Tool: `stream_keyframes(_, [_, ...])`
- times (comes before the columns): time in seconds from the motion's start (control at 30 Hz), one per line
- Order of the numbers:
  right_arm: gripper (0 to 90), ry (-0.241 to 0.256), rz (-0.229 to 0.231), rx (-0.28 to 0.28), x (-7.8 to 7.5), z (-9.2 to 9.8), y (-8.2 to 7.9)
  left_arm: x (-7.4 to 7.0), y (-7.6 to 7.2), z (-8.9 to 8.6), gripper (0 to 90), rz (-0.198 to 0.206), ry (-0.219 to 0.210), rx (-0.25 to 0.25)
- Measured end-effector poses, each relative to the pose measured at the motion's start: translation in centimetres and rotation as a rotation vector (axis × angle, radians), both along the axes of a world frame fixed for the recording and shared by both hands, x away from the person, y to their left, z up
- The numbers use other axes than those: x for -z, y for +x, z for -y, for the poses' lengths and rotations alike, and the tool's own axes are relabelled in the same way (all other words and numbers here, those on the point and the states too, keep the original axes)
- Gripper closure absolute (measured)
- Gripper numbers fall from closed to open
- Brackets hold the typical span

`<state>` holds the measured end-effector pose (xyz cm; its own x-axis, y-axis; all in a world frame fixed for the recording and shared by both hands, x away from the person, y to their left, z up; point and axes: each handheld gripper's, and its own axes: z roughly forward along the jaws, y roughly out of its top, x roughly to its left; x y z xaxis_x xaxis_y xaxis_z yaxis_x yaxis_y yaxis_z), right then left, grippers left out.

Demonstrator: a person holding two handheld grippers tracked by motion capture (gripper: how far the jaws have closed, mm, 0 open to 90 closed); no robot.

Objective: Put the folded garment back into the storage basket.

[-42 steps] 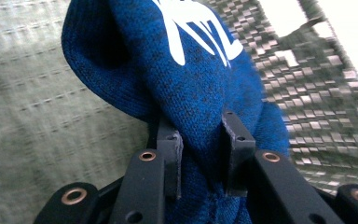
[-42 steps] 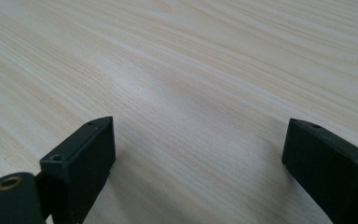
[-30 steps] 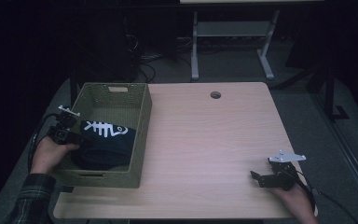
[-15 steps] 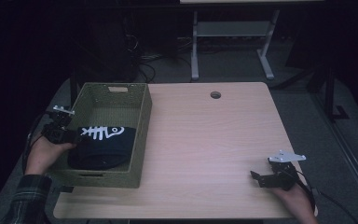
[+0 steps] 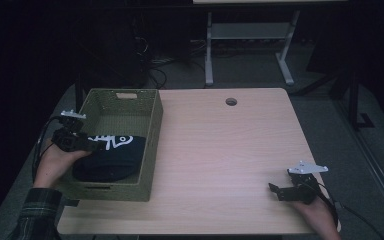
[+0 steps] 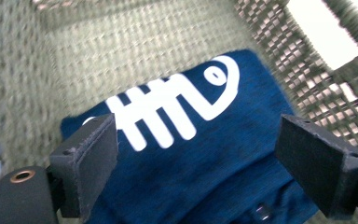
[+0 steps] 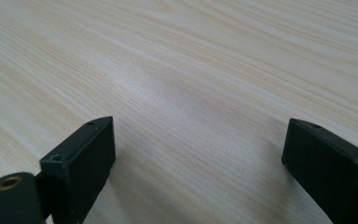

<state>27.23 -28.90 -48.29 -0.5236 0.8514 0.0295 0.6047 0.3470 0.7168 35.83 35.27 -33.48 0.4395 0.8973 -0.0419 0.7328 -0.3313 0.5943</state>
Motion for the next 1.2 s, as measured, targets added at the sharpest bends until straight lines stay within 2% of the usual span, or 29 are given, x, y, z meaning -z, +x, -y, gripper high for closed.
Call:
stream_keyframes(0.2, [9.1,0.0,0.0,0.0,0.0,0.0,0.0,-0.7,0.0,1.8,13.0,0.034,-0.037,0.039])
stream_keyframes(0.47, [9.1,-0.002,0.005,-0.002,0.0,0.0,0.0,-1.0,0.3,4.7,13.0,0.058,-0.06,0.089])
stream_keyframes(0.9, [9.2,-0.001,0.003,-0.003,0.0,0.0,0.0,-1.6,0.2,9.4,13.6,0.099,-0.126,0.173])
stream_keyframes(1.07, [9.1,-0.001,0.003,-0.003,0.0,0.0,0.0,-1.6,0.0,11.8,14.0,0.092,-0.148,0.215])
stream_keyframes(1.2, [9.1,-0.001,0.003,-0.002,0.0,0.0,0.0,-1.4,0.0,13.9,14.1,0.087,-0.15,0.247])
